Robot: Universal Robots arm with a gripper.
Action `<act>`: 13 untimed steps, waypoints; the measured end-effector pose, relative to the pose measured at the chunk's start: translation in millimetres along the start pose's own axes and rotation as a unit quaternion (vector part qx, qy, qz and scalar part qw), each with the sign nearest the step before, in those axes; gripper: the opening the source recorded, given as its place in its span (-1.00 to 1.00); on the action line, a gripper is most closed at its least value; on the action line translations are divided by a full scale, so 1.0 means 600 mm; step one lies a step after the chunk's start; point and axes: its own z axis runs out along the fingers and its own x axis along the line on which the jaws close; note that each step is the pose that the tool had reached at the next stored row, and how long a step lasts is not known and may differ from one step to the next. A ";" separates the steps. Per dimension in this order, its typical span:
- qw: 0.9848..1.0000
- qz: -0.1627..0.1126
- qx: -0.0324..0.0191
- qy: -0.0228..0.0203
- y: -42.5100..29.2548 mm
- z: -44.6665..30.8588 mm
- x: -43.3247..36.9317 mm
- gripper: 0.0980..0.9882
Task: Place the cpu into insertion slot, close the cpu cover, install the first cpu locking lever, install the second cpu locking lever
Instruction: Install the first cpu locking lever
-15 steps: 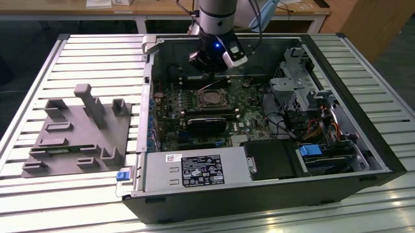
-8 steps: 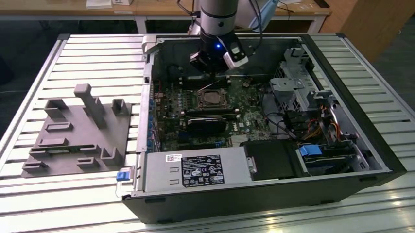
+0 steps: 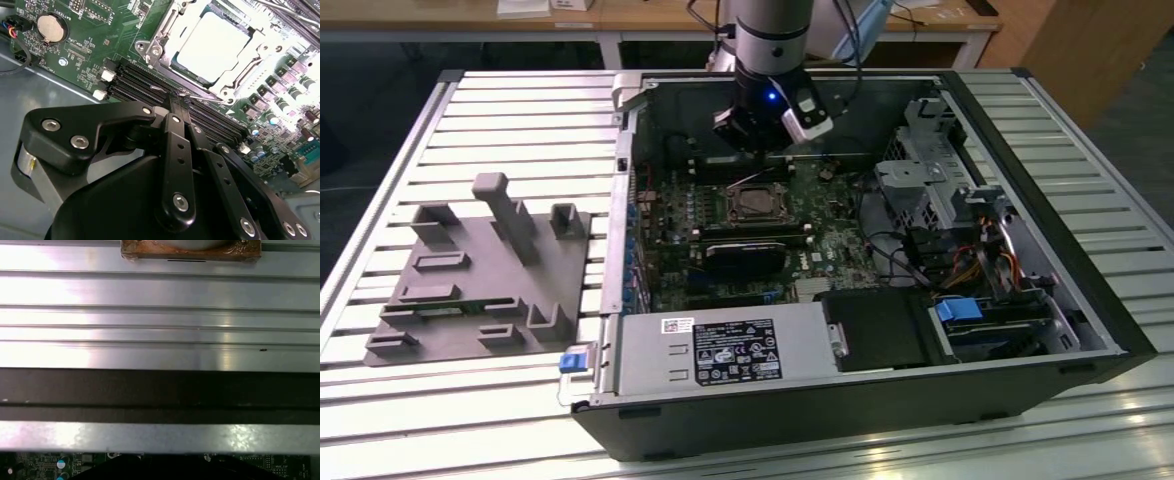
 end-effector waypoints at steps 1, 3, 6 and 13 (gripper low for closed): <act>1.000 0.000 0.000 0.000 0.000 0.001 -0.001 -0.98; 1.000 0.000 0.000 0.000 0.000 0.003 -0.002 -0.98; 1.000 0.000 0.000 0.000 -0.001 0.006 -0.005 -0.98; 1.000 0.000 0.000 0.000 -0.001 0.014 -0.011 -0.98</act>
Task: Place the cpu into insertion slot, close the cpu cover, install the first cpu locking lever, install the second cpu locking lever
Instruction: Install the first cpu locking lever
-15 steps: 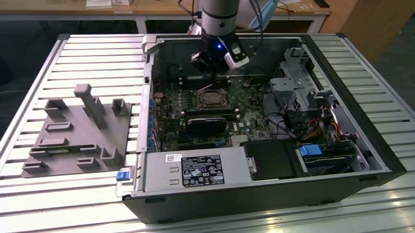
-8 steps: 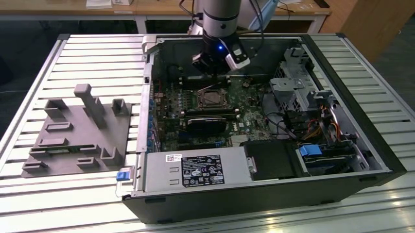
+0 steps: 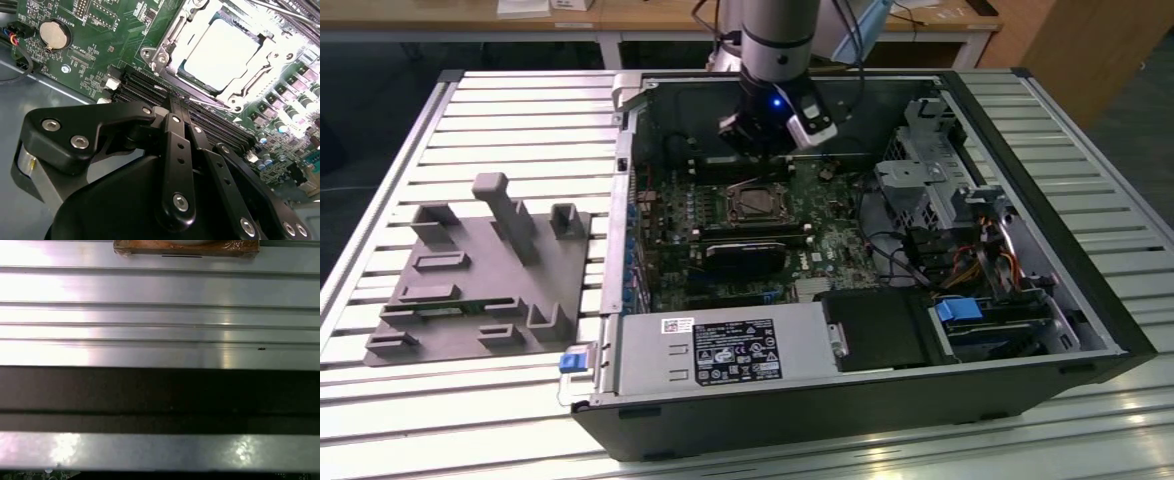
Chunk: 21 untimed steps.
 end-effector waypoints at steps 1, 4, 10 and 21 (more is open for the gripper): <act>1.000 0.000 0.000 0.000 0.000 0.001 -0.001 -0.98; 1.000 0.000 0.000 0.000 -0.001 0.005 -0.003 -0.98; 1.000 0.000 0.000 0.000 -0.001 0.012 -0.004 -0.98; 1.000 0.000 0.000 0.000 -0.002 0.019 -0.008 -0.98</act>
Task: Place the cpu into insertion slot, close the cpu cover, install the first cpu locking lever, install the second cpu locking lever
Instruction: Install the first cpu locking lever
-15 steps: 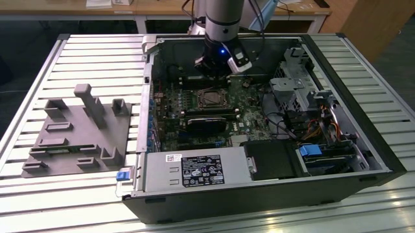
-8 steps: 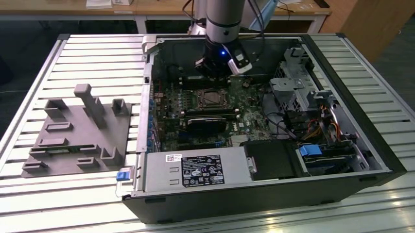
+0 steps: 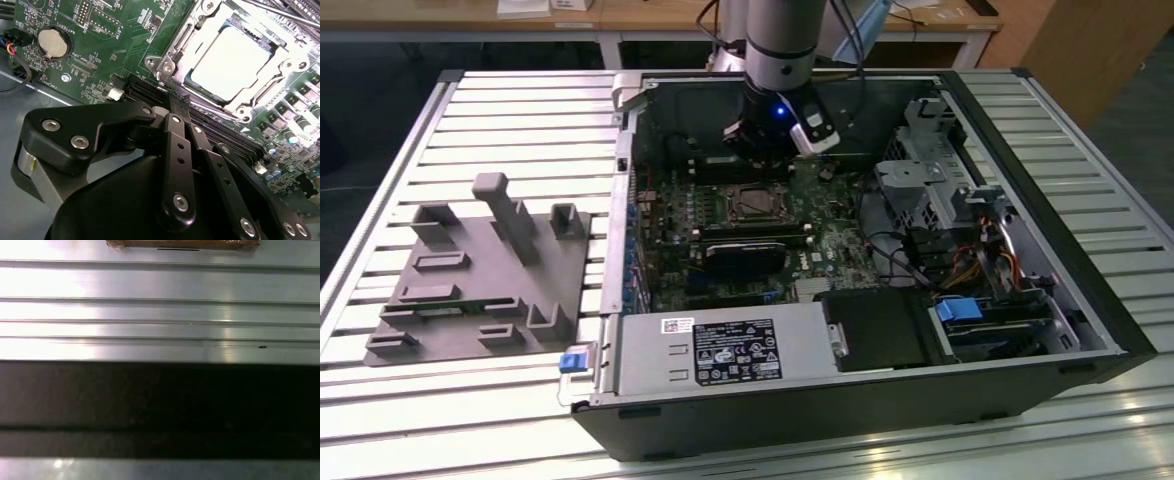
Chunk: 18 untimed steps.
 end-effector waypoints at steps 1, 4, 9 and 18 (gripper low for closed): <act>1.000 0.000 0.000 0.000 0.000 0.000 0.000 -0.98; 1.000 0.000 0.000 0.000 0.000 0.001 0.000 -0.98; 1.000 0.000 0.000 0.000 0.000 0.001 0.000 -0.98; 1.000 0.000 0.001 0.000 0.000 0.002 0.000 -0.98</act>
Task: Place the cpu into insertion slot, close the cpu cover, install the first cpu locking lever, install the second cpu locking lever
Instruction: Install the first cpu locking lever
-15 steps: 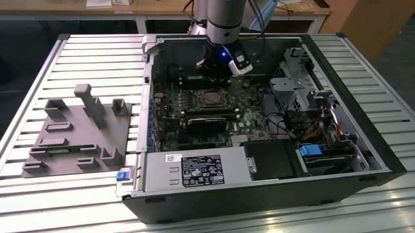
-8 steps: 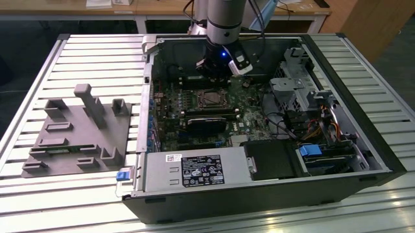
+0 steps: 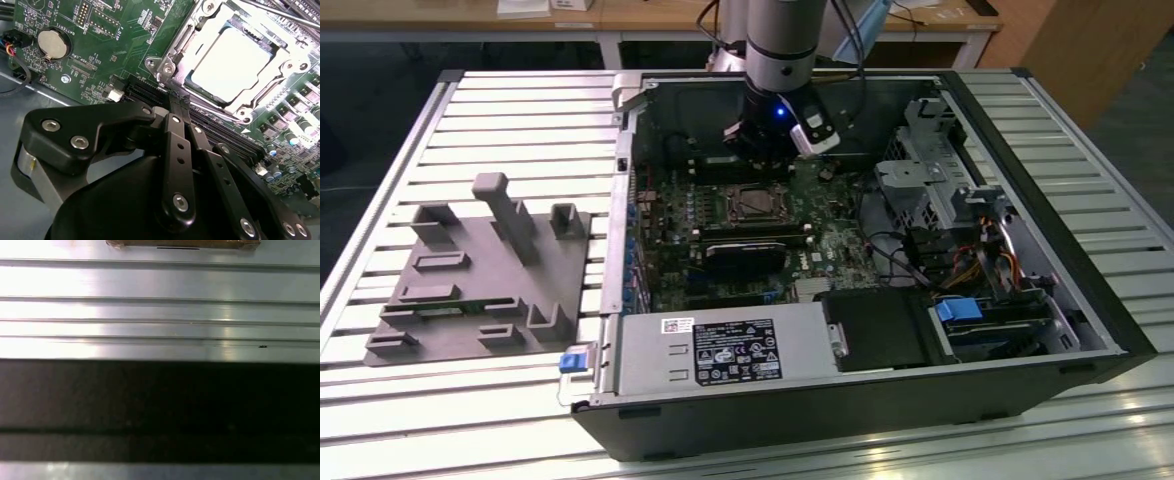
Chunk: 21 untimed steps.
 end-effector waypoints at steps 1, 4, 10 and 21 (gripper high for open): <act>1.000 0.000 0.001 0.000 0.000 0.000 0.000 -0.98; 1.000 0.000 0.002 0.000 0.000 0.002 0.000 -0.98; 1.000 0.000 0.004 0.000 0.000 0.002 0.000 -0.98; 1.000 0.000 0.004 0.000 0.000 0.000 0.000 -0.98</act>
